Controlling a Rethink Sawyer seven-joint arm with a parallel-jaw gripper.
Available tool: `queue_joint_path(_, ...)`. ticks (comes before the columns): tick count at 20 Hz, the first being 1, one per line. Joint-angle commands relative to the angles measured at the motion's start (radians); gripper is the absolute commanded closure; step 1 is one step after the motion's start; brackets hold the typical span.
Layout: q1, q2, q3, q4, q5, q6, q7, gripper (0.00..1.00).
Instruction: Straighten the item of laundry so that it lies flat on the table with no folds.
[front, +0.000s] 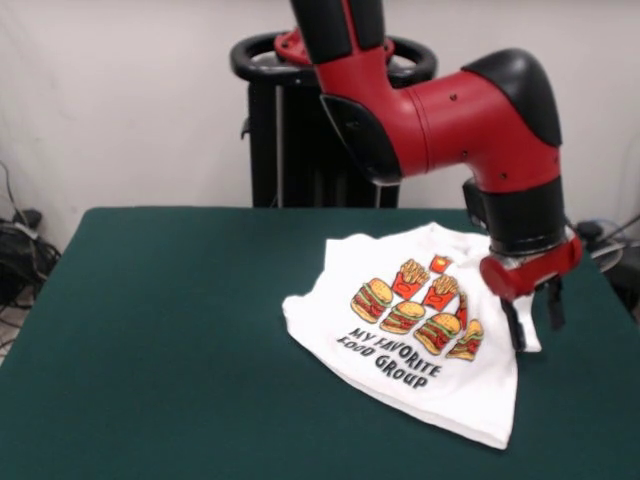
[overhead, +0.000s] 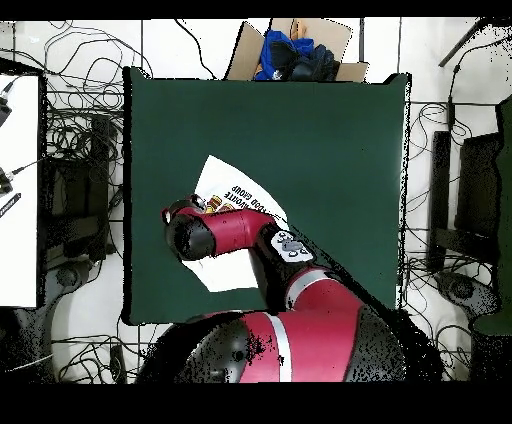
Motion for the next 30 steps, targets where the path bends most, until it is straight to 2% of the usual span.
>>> queue_joint_path(1, 0.022, 0.069, 0.001, -0.060, 0.051, 0.093, 0.158, 0.00)
queue_joint_path(17, 0.046, 0.137, -0.050, -0.089, 0.060, 0.070, 0.177, 0.00)
queue_joint_path(30, 0.091, 0.171, -0.100, -0.127, 0.126, 0.117, 0.181, 0.00)
